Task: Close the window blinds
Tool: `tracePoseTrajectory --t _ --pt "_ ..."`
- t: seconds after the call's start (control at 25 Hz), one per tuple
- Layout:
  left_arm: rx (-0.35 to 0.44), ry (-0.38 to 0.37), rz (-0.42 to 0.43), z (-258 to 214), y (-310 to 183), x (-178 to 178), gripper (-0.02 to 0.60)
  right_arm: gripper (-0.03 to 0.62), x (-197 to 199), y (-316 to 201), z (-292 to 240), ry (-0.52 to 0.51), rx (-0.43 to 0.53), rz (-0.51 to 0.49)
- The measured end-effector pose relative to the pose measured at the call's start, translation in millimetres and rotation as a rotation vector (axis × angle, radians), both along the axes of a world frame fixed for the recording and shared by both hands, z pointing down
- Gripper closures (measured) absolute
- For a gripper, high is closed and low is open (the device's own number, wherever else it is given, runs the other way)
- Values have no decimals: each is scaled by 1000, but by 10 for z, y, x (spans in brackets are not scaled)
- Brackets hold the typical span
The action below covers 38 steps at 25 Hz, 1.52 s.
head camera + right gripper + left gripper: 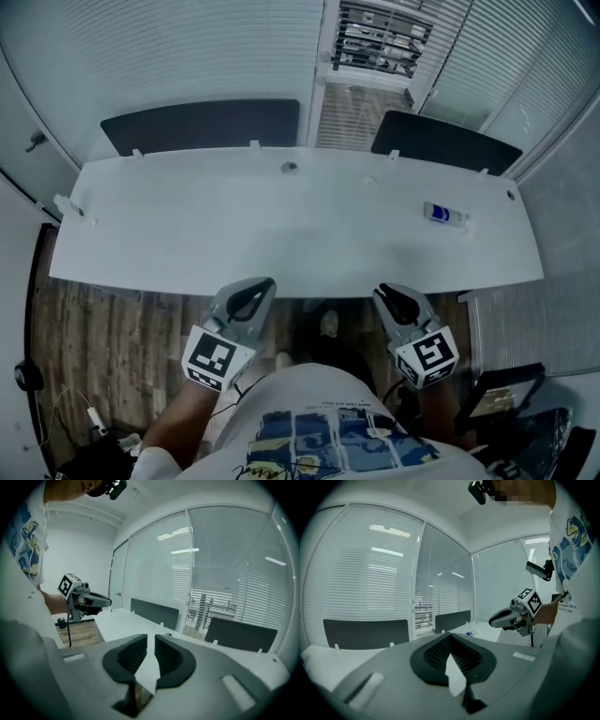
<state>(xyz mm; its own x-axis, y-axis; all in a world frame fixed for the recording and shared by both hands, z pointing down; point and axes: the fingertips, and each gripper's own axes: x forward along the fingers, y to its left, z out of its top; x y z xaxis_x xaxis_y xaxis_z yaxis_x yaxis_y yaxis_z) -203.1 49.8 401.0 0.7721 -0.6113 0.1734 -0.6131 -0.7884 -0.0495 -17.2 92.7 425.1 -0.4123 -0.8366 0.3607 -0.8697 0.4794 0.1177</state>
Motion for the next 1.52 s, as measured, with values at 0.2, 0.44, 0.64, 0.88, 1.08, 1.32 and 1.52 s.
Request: tracePoseTrajectory --t 0.2,0.44,0.64,0.88,1.08,1.32,1.52 --pt "-14 7 2 -27 121 -91 577 557 -118 129 -28 -2 3 -10" --pt "-16 0 6 -98 243 -51 577 557 -87 231 -113 -6 27 -22" --pt "-7 22 4 -171 373 128 577 557 27 366 -154 -9 22 -29" --pt "-41 35 11 -188 588 316 577 557 171 560 -170 -20 24 -36" --pt "-38 42 -5 -184 642 323 577 557 180 599 -161 -16 30 -52" --pt "-55 29 12 -102 758 380 577 557 122 684 -106 -21 18 -72" --pt "-61 22 1 -129 847 402 577 557 148 721 -151 -17 22 -81"
